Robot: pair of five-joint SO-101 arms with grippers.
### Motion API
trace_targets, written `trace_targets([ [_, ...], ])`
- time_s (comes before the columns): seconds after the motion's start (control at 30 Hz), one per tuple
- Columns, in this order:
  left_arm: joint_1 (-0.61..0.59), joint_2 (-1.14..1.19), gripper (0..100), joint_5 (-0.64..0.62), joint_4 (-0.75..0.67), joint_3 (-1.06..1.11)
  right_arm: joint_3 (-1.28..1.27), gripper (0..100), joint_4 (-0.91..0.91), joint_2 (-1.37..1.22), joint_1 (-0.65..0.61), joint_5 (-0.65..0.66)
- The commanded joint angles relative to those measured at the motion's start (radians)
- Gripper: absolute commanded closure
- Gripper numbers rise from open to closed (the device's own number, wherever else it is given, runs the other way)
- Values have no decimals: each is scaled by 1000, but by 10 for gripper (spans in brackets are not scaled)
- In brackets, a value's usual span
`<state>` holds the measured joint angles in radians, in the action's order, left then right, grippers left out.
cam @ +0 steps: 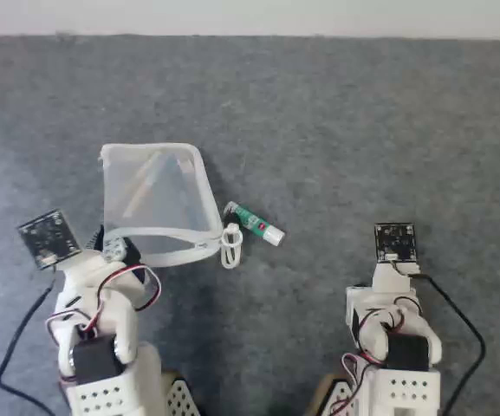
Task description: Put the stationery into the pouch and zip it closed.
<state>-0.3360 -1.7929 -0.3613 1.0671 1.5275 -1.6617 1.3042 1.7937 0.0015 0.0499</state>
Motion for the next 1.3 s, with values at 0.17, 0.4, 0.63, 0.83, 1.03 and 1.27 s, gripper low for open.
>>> trace_targets([
  [0.17,-3,-26,991,192,152,-76,-21,888,7,21,-41,-6],
  [0.4,-14,-26,991,229,160,-73,-21,887,7,21,-45,-5],
  [0.63,-124,-26,991,224,175,-110,-20,887,-4,21,-44,-2],
  [0.83,-138,-26,991,222,176,-119,44,890,-28,22,-12,0],
  [1.03,-138,-26,991,222,175,-119,180,890,-31,22,65,-2],
  [1.27,-140,-26,991,222,175,-120,397,890,-33,22,134,0],
])
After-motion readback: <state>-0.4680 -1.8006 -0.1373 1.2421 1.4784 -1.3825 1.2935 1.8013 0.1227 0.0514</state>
